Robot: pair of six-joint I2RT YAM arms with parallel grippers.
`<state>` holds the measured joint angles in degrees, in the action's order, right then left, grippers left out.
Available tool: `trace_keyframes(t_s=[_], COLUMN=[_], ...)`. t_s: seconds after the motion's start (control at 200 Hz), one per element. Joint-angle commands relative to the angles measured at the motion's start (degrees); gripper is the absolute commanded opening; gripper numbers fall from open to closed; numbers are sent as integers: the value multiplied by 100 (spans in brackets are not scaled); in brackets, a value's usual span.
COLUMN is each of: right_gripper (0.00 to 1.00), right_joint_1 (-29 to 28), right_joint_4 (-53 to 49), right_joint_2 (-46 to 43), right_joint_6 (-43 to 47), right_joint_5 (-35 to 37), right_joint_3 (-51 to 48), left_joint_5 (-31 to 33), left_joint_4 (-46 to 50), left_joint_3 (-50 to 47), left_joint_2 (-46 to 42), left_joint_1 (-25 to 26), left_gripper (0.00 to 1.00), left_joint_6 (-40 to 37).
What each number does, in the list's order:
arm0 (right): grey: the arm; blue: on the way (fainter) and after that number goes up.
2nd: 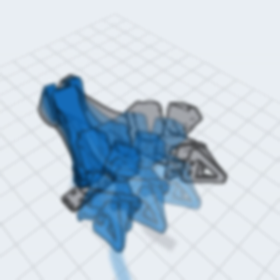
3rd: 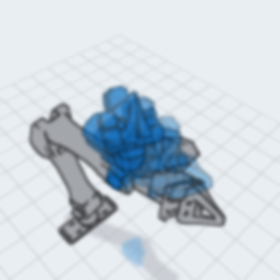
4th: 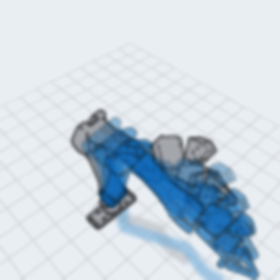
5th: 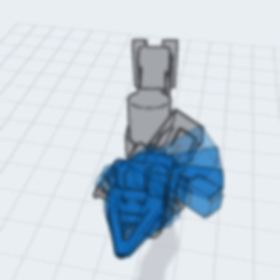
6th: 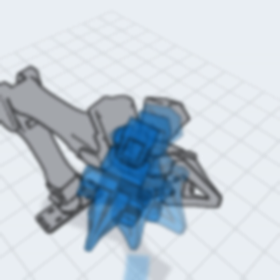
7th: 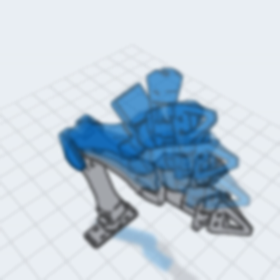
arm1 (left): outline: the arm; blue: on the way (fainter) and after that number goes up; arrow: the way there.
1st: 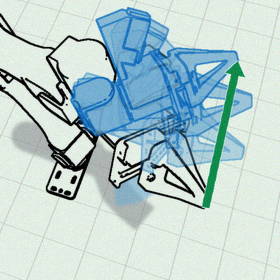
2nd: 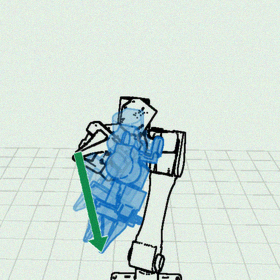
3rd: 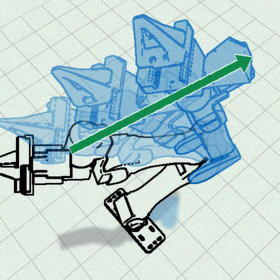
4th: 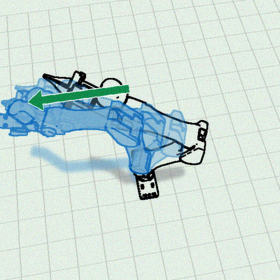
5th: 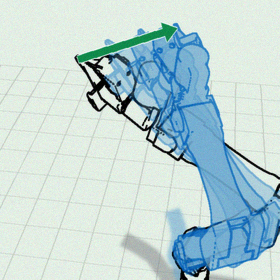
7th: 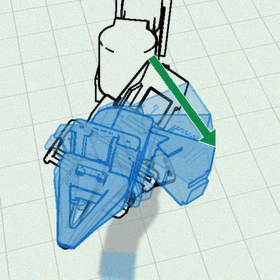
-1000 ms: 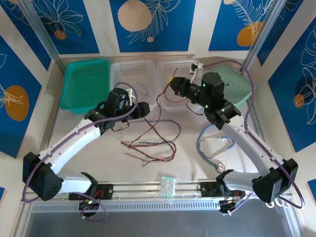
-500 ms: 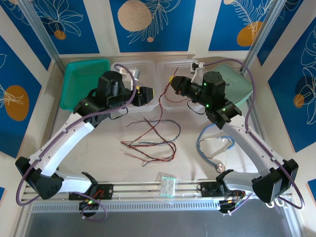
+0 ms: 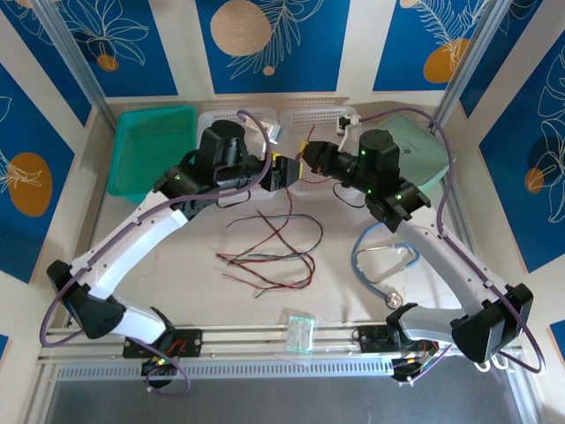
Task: Untangle the cables
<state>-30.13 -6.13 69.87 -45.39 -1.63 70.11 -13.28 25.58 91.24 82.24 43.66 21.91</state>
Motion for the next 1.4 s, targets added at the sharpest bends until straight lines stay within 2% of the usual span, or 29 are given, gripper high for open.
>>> trace_keyframes(t_s=[0.0, 0.245, 0.53, 0.595, 0.735, 0.825, 1.006, 1.216, 1.396], right_gripper=[0, 0, 0, 0, 0, 0, 0, 0, 0], right_joint_1=[-70, -133, -204, -212, -206, -195, -99, 164, 156], right_joint_4=[-94, -95, -125, -168, -213, -231, -405, -943, -939], right_joint_2=[-17, -4, -59, -62, -113, -159, -357, -1073, -1843], right_joint_6=[54, 56, 135, 135, 179, 201, 332, 320, 558], right_joint_5=[-126, -152, -197, -198, -165, -150, 100, 1072, 2019], right_joint_3=[8, 37, 91, 117, 124, 109, 113, 187, 15], left_joint_5=[28, -334, -342, -22, 1154, 1397, 1954, 2550, 2954], left_joint_4=[-389, -624, -643, -518, -301, -604, -537, -314, -342], left_joint_3=[381, 741, 737, 740, 610, 311, 128, -56, -150], left_joint_2=[3, 208, 347, 364, 227, 29, -217, -664, -1009], left_joint_1=[61, 97, 115, 122, 111, 108, 59, -201, -453], left_gripper=[53, 47, 43, 38, 11, 0, 0, 0, 0], left_joint_6=[-131, 17, 60, 16, 61, 149, 120, -83, -288])
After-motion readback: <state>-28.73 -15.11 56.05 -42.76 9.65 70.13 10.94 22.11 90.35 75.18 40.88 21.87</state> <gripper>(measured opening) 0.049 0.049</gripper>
